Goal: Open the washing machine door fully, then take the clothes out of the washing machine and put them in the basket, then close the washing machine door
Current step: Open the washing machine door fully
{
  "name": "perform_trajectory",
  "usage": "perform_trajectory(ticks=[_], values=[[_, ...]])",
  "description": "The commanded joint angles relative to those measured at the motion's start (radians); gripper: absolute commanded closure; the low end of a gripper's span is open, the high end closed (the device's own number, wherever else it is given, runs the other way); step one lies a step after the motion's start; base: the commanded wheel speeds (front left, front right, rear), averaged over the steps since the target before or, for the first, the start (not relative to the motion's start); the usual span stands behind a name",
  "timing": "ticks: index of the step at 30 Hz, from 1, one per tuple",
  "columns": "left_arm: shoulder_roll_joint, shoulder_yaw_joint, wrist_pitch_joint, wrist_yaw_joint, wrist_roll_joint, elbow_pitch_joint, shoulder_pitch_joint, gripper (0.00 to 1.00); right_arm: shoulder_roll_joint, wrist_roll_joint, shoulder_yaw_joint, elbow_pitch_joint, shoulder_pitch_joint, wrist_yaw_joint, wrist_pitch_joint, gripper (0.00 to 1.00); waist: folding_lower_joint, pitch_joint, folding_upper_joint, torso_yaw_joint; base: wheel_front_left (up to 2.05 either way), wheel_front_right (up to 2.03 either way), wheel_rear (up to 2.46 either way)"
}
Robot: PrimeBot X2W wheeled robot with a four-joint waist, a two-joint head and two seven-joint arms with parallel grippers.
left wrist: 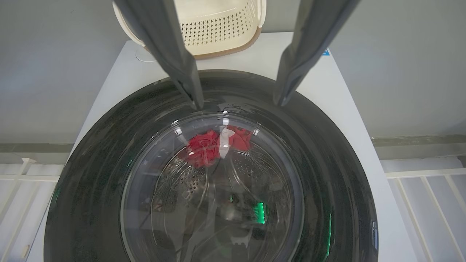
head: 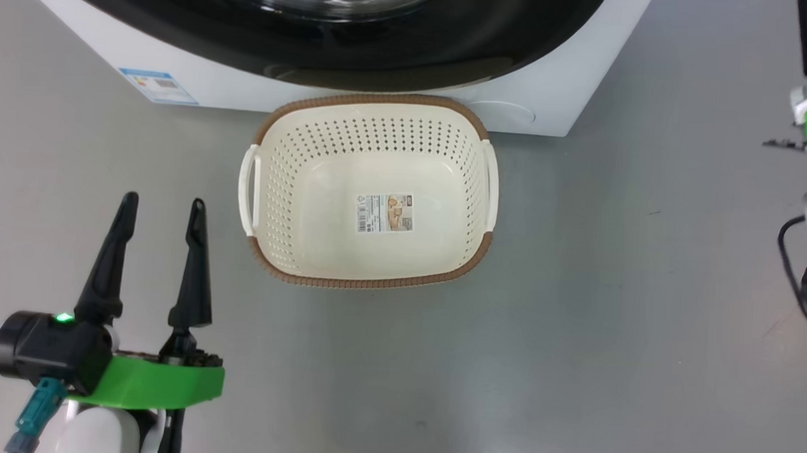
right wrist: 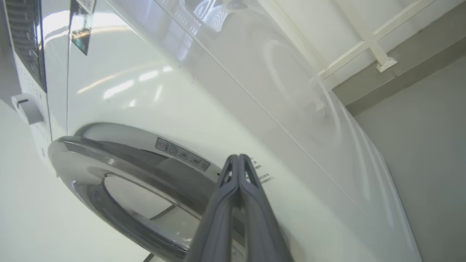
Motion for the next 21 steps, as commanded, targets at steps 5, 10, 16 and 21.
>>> perform_trajectory(ticks=[5,10,16,21], values=[[0.019,0.023,-0.008,0.010,-0.007,-0.028,-0.025,0.00,-0.037,0.139,0.042,-0.001,-0.078,-0.001,0.097,1.00,-0.0001,0.021,0.0000,0.016,0.00,0.00,0.00],[0.019,0.010,-0.008,0.015,-0.016,-0.026,-0.035,0.00,-0.049,0.241,0.066,0.020,-0.152,-0.001,0.216,1.00,-0.0001,0.039,0.0000,0.031,0.00,0.00,0.00],[0.019,-0.010,-0.008,0.024,-0.031,-0.021,-0.045,0.00,-0.048,0.330,0.078,0.062,-0.232,-0.001,0.347,1.00,-0.0001,0.055,0.0000,0.052,0.00,0.00,0.00],[0.019,-0.020,-0.008,0.031,-0.041,-0.020,-0.046,0.00,-0.041,0.380,0.080,0.113,-0.289,-0.001,0.436,1.00,-0.0001,0.061,0.0000,0.070,0.00,0.00,0.00]])
